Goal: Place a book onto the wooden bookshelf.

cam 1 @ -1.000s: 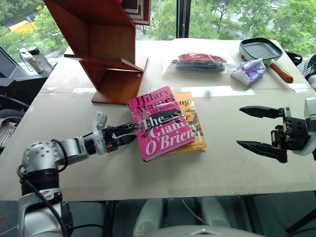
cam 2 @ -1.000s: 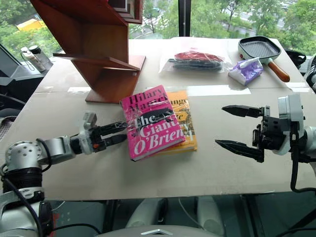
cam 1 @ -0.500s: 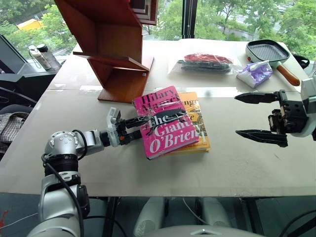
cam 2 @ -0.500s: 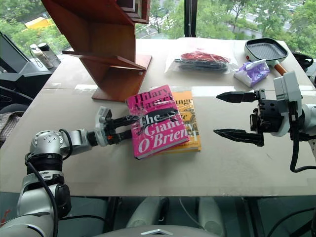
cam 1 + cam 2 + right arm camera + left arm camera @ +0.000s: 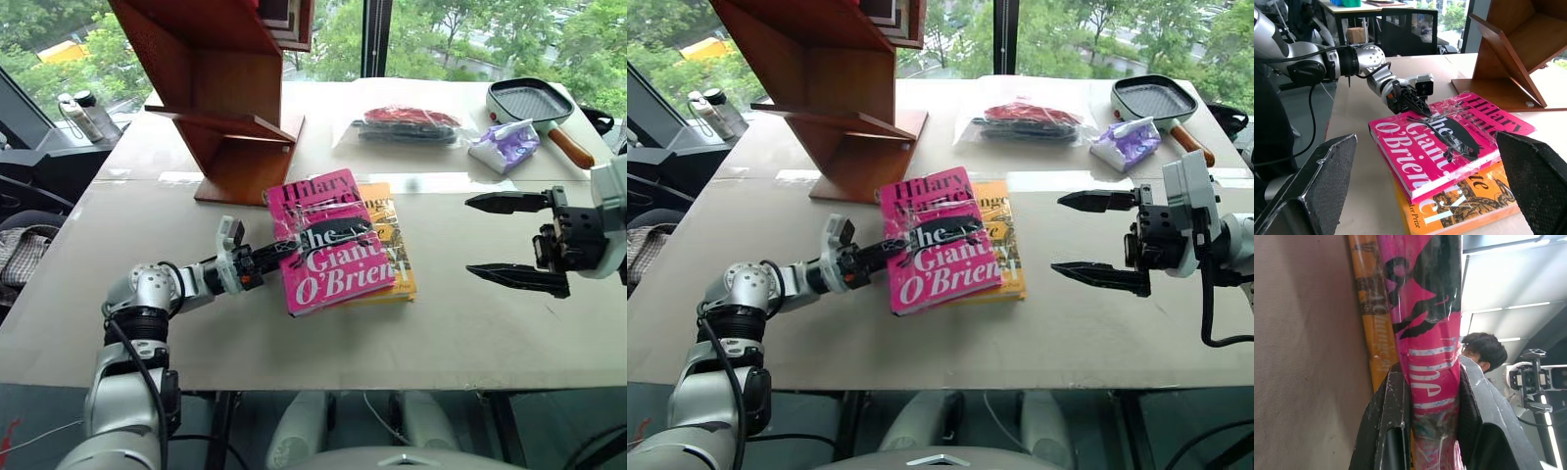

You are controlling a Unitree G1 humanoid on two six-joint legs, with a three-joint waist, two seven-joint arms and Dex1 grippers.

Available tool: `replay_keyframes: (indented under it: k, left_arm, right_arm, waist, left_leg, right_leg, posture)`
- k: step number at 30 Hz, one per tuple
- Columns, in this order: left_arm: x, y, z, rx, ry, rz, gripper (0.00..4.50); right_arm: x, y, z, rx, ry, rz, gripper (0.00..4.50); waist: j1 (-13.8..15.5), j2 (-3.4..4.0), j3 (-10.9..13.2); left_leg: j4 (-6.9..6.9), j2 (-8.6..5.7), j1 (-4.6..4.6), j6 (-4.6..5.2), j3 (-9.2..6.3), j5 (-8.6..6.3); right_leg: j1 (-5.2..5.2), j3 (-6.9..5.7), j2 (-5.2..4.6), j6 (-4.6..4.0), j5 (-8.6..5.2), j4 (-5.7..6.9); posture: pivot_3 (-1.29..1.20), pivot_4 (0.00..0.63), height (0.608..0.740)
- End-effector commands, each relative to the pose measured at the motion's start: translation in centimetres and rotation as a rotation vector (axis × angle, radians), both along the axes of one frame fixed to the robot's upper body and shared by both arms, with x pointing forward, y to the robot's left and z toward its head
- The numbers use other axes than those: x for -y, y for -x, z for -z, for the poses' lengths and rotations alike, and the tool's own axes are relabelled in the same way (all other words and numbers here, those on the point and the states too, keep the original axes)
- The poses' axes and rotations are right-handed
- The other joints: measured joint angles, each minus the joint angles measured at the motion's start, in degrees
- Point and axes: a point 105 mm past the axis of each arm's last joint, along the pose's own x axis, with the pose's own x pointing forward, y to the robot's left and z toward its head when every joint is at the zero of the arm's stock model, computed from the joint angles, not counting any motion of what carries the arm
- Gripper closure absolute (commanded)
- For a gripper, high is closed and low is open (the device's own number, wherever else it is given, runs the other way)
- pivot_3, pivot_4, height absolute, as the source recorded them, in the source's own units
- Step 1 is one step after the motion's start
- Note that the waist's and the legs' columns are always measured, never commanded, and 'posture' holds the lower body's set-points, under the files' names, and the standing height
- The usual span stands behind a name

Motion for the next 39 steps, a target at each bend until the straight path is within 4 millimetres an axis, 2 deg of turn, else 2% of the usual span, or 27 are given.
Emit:
replay_keyframes:
  k: [1, 5, 7, 10, 12, 13, 14, 16, 17, 19, 22, 26, 28, 32, 35, 39]
  left_arm:
    - [-0.9, 1.7, -7.3, 0.266, -0.016, 0.06, 3.92]
    - [2.2, 5.6, -12.5, 0.537, -0.185, 0.246, 3.92]
    - [3.4, 6.7, -13.8, 0.657, -0.276, 0.278, 3.92]
    - [5.1, 5.5, -18.0, 1.056, -0.578, 0.137, 3.92]
    - [5.2, 4.6, -20.5, 1.291, -0.766, 0.038, 3.92]
    - [4.9, 4.2, -21.5, 1.386, -0.844, 0.0, 3.92]
    - [4.4, 3.5, -23.6, 1.584, -1.014, -0.077, 3.92]
    - [3.6, 3.1, -26.7, 1.866, -1.28, -0.137, 3.92]
    - [3.1, 3.0, -28.2, 1.979, -1.397, -0.153, 3.92]
    - [1.9, 2.8, -29.6, 2.086, -1.58, -0.088, 3.92]
    - [-0.6, 1.5, -30.5, 2.081, -1.821, 0.013, 3.92]
    - [-3.2, -0.5, -31.4, 2.017, -2.005, 0.077, 3.92]
    - [-5.5, -2.0, -30.4, 1.888, -2.111, 0.171, 3.92]
    - [-8.2, -4.7, -28.1, 1.695, -2.169, 0.237, 3.92]
    - [-8.9, -6.3, -26.1, 1.57, -2.166, 0.291, 3.92]
    - [-8.8, -7.8, -24.2, 1.509, -2.164, 0.331, 3.92]
  right_arm:
    - [0.6, 0.2, -1.2, 0.057, -0.015, 0.028, 0.0]
    - [1.8, -0.4, -1.8, 0.082, -0.044, 0.081, 0.0]
    - [2.3, -0.6, -2.1, 0.096, -0.056, 0.102, 0.0]
    - [3.5, -1.2, -2.8, 0.127, -0.08, 0.156, 0.0]
    - [4.0, -1.5, -3.0, 0.14, -0.082, 0.176, 0.0]
    - [4.0, -1.7, -3.1, 0.145, -0.082, 0.18, 0.0]
    - [4.3, -1.9, -3.2, 0.153, -0.088, 0.19, 0.0]
    - [4.6, -2.4, -3.2, 0.161, -0.099, 0.198, 0.0]
    - [4.6, -2.6, -3.2, 0.165, -0.103, 0.195, 0.0]
    - [4.3, -3.0, -3.3, 0.175, -0.12, 0.181, 0.0]
    - [4.0, -3.6, -3.5, 0.199, -0.143, 0.163, 0.0]
    - [3.6, -4.0, -3.7, 0.229, -0.162, 0.158, 0.0]
    - [3.4, -3.9, -3.7, 0.236, -0.173, 0.153, 0.0]
    - [3.3, -3.8, -3.5, 0.239, -0.177, 0.151, 0.0]
    - [3.3, -3.6, -3.4, 0.259, -0.174, 0.166, 0.0]
    - [3.3, -3.0, -3.4, 0.256, -0.179, 0.17, 0.0]
  waist:
    - [-0.6, -0.24, 0.1]
    - [-0.7, -0.34, 0.2]
    - [-0.4, -0.35, 0.2]
    - [-0.4, -0.38, 0.2]
    - [-0.4, -0.38, 0.3]
    - [-0.5, -0.38, 0.3]
    - [-0.8, -0.3, 0.3]
    - [-1.0, -0.3, 0.3]
    - [-1.0, -0.29, 0.3]
    - [-1.1, -0.33, 0.3]
    - [-1.1, -0.26, 0.3]
    - [-0.9, -0.25, 0.4]
    - [-0.9, -0.26, 0.5]
    - [-1.1, -0.26, 0.5]
    - [-1.1, -0.29, 0.5]
    - [-1.7, -0.3, 0.5]
  left_leg:
    - [0.05, 0.05, -0.19, -0.02, -0.05, 0.01]
    - [0.03, 0.1, -0.49, -0.31, -0.04, 0.16]
    - [0.02, 0.08, -0.52, -0.31, -0.04, 0.15]
    - [-0.01, 0.07, -0.5, -0.31, -0.01, 0.15]
    - [-0.03, 0.08, -0.49, -0.32, -0.01, 0.15]
    - [-0.06, 0.08, -0.43, -0.33, 0.02, 0.16]
    - [-0.09, 0.07, -0.4, -0.33, 0.08, 0.16]
    - [-0.16, 0.07, -0.29, -0.33, 0.26, 0.16]
    - [-0.17, 0.06, -0.31, -0.32, 0.39, 0.16]
    - [-0.18, 0.1, -0.3, -0.3, 0.5, 0.16]
    - [-0.22, 0.12, -0.34, -0.26, 0.68, 0.14]
    - [-0.17, 0.09, -0.49, -0.13, 0.61, 0.06]
    - [-0.04, 0.03, -0.59, 0.05, 0.51, -0.04]
    - [0.0, -0.12, -0.58, 0.14, 0.49, -0.09]
    - [0.04, -0.13, -0.58, 0.16, 0.43, -0.1]
    - [0.07, -0.13, -0.52, 0.16, 0.29, -0.1]
  right_leg:
    - [-0.17, -0.04, -0.01, -0.01, 0.01, 0.01]
    - [-0.38, -0.04, -0.12, -0.01, 0.01, -0.15]
    - [-0.33, -0.05, -0.16, 0.0, 0.01, -0.3]
    - [-0.32, -0.03, -0.12, 0.0, 0.01, -0.3]
    - [-0.32, -0.08, -0.03, -0.01, 0.02, -0.28]
    - [-0.32, -0.06, 0.02, -0.02, 0.01, -0.23]
    - [-0.3, -0.03, 0.07, -0.02, 0.01, -0.23]
    - [-0.3, 0.15, 0.2, -0.02, 0.01, -0.22]
    - [-0.31, 0.2, 0.29, -0.02, 0.01, -0.29]
    - [-0.31, 0.24, 0.32, -0.02, 0.01, -0.36]
    - [-0.31, 0.24, 0.39, 0.0, 0.01, -0.52]
    - [-0.33, 0.06, 0.4, 0.02, 0.0, -0.5]
    - [-0.33, -0.03, 0.4, 0.06, -0.02, -0.48]
    - [-0.34, -0.01, 0.33, 0.18, -0.09, -0.38]
    - [-0.34, -0.04, 0.33, 0.2, -0.1, -0.29]
    - [-0.39, 0.0, 0.33, 0.2, -0.11, -0.04]
  posture:
    - [0.0, 0.15, 0.74]
    - [0.0, 0.15, 0.74]
    - [0.0, 0.15, 0.74]
    - [0.0, 0.15, 0.74]
    - [0.0, 0.15, 0.74]
    - [0.0, 0.15, 0.74]
    - [0.0, 0.15, 0.74]
    - [0.0, 0.15, 0.74]
    - [0.0, 0.15, 0.74]
    - [0.0, 0.15, 0.74]
    - [0.0, 0.15, 0.74]
    - [0.0, 0.15, 0.74]
    - [0.0, 0.15, 0.74]
    - [0.0, 0.15, 0.74]
    - [0.0, 0.15, 0.74]
    - [0.0, 0.15, 0.74]
